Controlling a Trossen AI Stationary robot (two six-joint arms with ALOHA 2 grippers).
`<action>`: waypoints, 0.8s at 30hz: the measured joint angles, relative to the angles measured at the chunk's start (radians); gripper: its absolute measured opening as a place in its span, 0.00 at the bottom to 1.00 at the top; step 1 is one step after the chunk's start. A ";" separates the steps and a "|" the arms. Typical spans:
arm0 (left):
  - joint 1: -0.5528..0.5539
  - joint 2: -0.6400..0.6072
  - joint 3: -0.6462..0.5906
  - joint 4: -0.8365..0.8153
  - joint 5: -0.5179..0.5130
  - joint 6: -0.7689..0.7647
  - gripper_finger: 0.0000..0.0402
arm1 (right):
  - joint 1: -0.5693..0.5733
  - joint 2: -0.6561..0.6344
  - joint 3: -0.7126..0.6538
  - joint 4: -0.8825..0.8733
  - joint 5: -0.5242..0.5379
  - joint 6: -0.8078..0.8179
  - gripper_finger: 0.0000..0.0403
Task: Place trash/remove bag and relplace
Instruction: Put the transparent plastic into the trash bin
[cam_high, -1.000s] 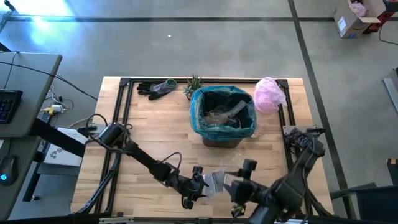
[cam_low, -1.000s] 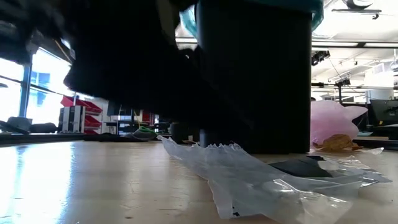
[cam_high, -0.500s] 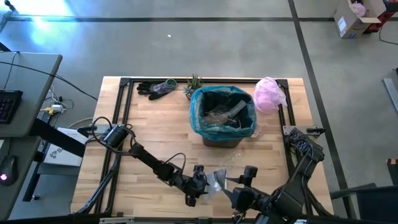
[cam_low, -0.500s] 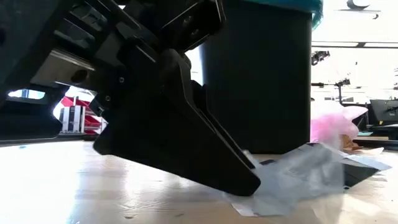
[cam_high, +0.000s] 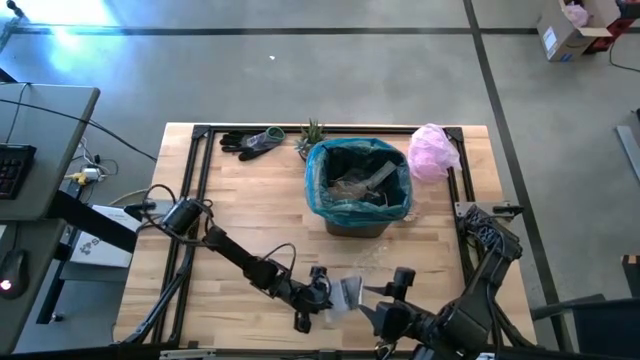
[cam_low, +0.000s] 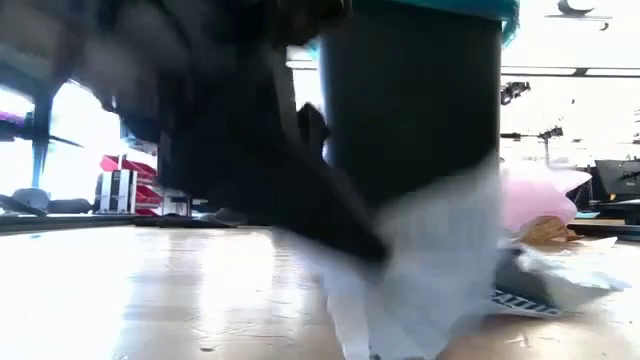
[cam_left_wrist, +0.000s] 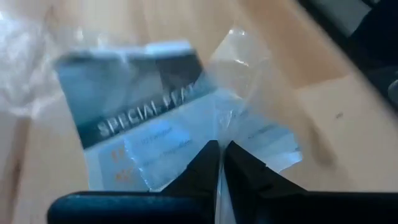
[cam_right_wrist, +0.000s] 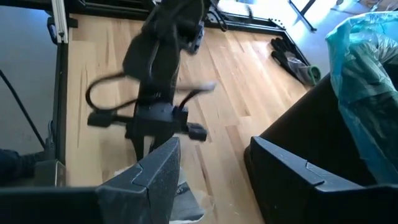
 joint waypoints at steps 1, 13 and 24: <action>0.000 -0.023 -0.001 -0.003 0.000 0.012 0.00 | 0.002 0.000 0.000 0.000 0.000 0.004 0.45; -0.013 -0.357 0.003 0.014 -0.109 0.218 0.00 | 0.054 0.000 -0.160 0.029 -0.031 0.201 0.45; 0.156 -0.549 0.048 0.002 -0.279 0.457 0.00 | 0.084 0.001 -0.604 0.550 -0.096 0.368 0.45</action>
